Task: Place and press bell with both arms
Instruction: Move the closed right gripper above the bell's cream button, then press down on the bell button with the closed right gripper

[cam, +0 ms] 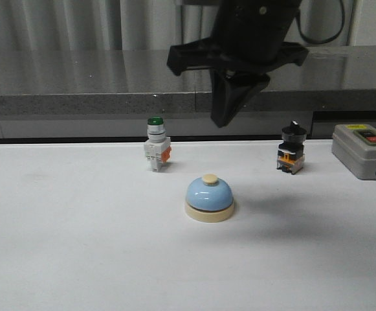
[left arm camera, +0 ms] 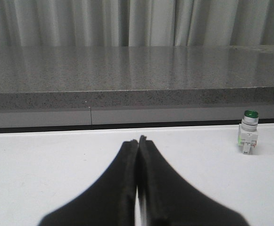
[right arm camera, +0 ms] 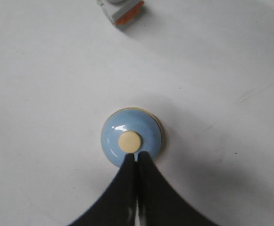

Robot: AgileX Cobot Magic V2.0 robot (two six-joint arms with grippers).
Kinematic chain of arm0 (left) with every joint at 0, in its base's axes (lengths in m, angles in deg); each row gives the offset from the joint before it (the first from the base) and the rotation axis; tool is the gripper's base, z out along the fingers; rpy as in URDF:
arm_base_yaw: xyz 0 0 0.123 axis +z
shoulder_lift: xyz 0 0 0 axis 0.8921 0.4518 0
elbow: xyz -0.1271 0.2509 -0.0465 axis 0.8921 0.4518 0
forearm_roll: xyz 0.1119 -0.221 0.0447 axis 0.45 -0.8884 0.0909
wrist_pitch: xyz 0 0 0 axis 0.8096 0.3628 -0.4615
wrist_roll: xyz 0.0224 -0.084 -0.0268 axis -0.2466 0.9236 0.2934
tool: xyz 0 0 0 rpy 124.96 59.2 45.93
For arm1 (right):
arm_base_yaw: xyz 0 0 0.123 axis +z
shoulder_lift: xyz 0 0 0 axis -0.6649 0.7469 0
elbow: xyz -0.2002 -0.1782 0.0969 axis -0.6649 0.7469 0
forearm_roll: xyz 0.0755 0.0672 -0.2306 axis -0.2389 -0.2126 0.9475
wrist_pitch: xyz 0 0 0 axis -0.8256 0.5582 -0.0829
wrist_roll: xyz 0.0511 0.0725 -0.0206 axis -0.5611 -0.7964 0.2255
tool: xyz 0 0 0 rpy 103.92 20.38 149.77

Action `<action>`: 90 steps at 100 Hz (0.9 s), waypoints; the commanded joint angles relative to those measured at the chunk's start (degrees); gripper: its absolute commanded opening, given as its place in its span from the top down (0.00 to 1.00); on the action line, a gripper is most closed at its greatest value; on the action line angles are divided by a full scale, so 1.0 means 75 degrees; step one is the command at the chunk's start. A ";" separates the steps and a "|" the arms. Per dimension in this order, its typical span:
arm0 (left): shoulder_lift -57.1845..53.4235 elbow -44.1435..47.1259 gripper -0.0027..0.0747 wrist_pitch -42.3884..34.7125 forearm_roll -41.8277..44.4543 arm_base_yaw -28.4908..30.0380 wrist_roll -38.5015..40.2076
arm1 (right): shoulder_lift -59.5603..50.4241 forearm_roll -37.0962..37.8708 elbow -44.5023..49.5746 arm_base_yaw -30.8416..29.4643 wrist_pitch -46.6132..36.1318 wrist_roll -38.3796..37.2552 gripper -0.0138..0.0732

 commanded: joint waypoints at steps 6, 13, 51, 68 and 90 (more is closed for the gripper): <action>-0.0239 0.0324 0.99 -0.0605 -0.0046 0.0000 0.0076 | 0.0241 -0.0149 -0.0621 0.0117 0.0238 0.0103 0.91; -0.0239 0.0324 0.99 -0.0605 -0.0046 0.0000 0.0076 | 0.0496 -0.0212 -0.0734 0.0161 0.0338 0.0109 0.91; -0.0239 0.0324 0.99 -0.0605 -0.0046 0.0000 0.0076 | 0.1364 -0.0180 -0.0768 0.0146 0.0290 0.0109 0.91; -0.0239 0.0324 0.99 -0.0605 -0.0046 0.0000 0.0076 | 0.1292 -0.0180 -0.0768 0.0146 0.0343 0.0109 0.91; -0.0239 0.0324 0.99 -0.0605 -0.0046 0.0000 0.0076 | 0.0310 -0.0165 -0.0741 0.0046 0.0424 0.0109 0.91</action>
